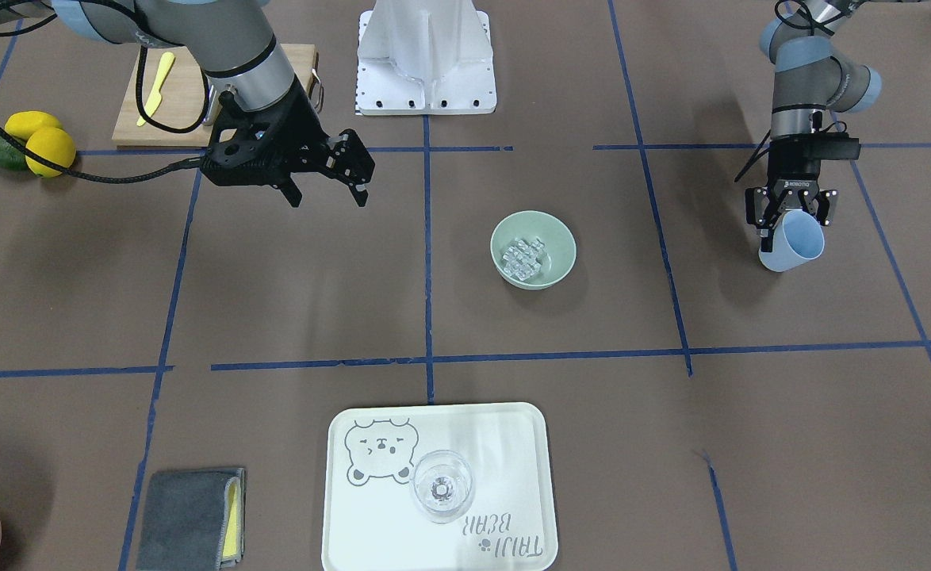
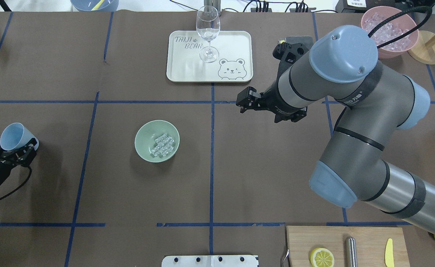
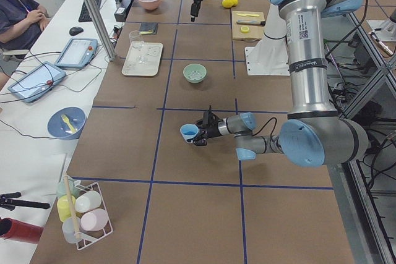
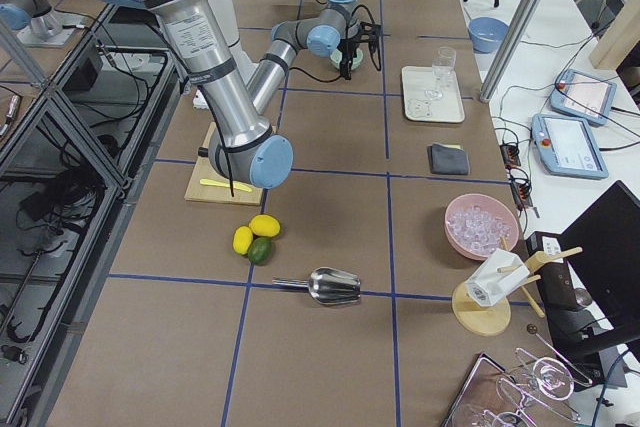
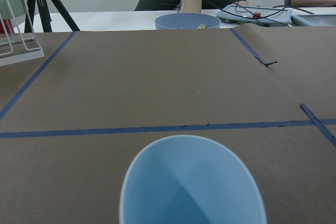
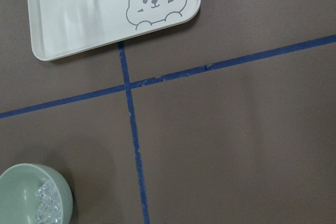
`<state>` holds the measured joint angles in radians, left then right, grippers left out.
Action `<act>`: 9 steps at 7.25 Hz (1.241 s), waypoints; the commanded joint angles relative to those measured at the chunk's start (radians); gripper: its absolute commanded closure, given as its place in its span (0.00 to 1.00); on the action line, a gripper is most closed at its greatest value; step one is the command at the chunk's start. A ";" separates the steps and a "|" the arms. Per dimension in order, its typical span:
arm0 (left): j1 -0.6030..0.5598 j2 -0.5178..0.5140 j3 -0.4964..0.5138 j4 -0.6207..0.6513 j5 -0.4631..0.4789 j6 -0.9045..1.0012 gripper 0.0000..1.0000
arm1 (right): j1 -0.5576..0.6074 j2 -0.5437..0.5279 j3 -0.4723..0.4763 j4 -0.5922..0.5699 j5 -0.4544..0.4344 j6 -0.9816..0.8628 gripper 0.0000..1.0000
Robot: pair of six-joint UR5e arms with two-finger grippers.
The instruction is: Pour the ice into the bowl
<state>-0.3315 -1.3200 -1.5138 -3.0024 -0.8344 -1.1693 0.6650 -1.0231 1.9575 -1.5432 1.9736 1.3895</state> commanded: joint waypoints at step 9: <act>0.000 0.085 -0.072 0.016 -0.173 0.003 0.00 | -0.041 0.028 -0.032 -0.003 -0.009 0.011 0.00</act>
<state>-0.3324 -1.2475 -1.5855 -2.9893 -0.9759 -1.1664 0.6427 -1.0085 1.9438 -1.5447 1.9694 1.3939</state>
